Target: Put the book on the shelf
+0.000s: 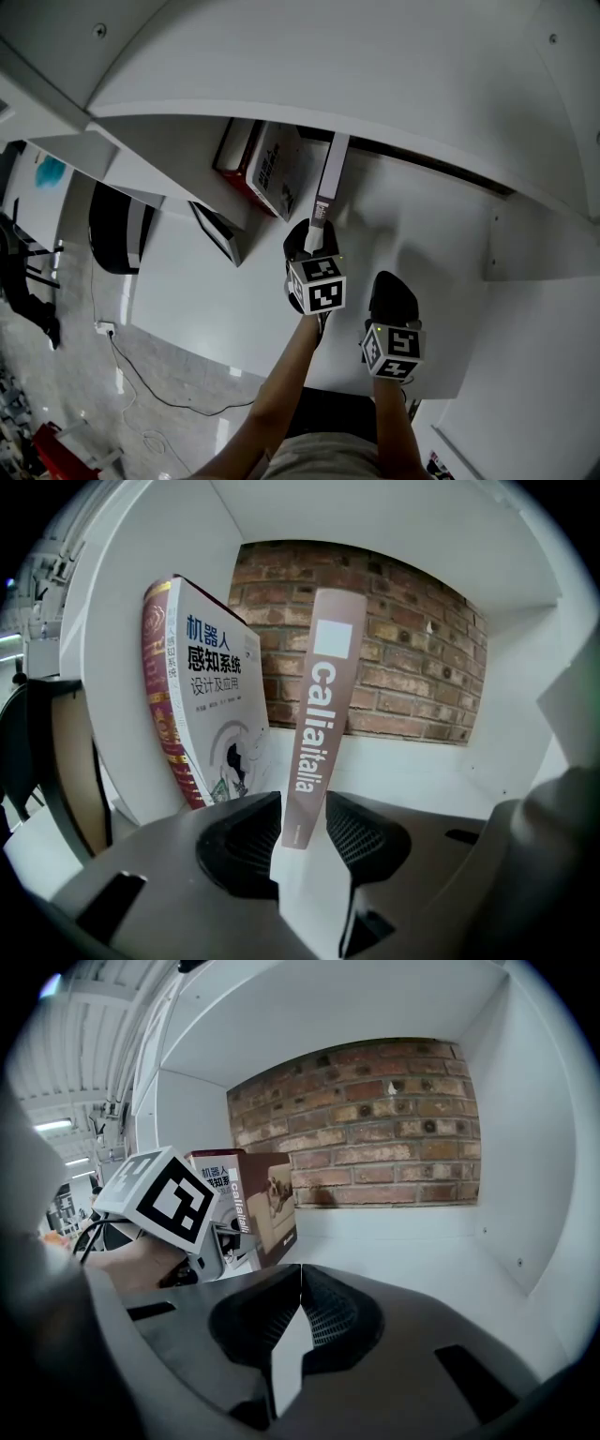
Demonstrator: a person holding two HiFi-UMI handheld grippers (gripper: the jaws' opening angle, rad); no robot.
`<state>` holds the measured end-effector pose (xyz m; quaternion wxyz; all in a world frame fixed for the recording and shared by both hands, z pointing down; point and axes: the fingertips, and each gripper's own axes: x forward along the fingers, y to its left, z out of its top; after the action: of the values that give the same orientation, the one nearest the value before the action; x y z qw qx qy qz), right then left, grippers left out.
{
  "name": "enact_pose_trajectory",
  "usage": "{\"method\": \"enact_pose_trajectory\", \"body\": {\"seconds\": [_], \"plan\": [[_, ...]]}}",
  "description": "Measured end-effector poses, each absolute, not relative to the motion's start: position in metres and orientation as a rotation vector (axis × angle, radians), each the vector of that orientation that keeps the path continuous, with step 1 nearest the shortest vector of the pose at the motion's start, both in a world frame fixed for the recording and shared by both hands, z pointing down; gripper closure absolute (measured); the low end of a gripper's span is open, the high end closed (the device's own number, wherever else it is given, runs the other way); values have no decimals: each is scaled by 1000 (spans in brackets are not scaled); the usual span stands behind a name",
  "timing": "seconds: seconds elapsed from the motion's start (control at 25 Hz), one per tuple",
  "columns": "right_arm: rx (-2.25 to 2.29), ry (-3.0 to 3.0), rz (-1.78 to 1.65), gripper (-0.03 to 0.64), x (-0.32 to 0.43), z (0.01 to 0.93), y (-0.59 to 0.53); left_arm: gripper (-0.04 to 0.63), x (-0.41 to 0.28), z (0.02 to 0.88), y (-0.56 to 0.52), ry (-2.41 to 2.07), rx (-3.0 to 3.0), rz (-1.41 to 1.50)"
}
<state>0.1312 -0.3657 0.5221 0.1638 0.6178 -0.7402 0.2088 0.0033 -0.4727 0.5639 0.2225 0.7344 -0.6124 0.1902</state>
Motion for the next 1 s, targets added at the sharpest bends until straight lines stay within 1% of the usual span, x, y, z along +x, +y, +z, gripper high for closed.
{"method": "enact_pose_trajectory", "body": {"seconds": [0.16, 0.32, 0.4, 0.52, 0.6, 1.0], "plan": [[1753, -2127, 576, 600, 128, 515, -362, 440, -1, 550, -455, -1701, 2020, 472], [1749, -2150, 573, 600, 123, 510, -358, 441, -3, 545, -435, -1680, 2012, 478], [1738, -2156, 562, 600, 121, 507, -355, 459, -4, 546, -423, -1663, 2000, 484], [1728, -2162, 545, 601, 119, 503, -349, 523, -7, 544, -405, -1670, 1985, 482], [1730, -2168, 543, 600, 118, 500, -344, 551, -6, 541, -393, -1670, 1990, 484], [1751, -2206, 521, 600, 118, 481, -317, 566, 15, 517, -336, -1623, 2078, 489]]}}
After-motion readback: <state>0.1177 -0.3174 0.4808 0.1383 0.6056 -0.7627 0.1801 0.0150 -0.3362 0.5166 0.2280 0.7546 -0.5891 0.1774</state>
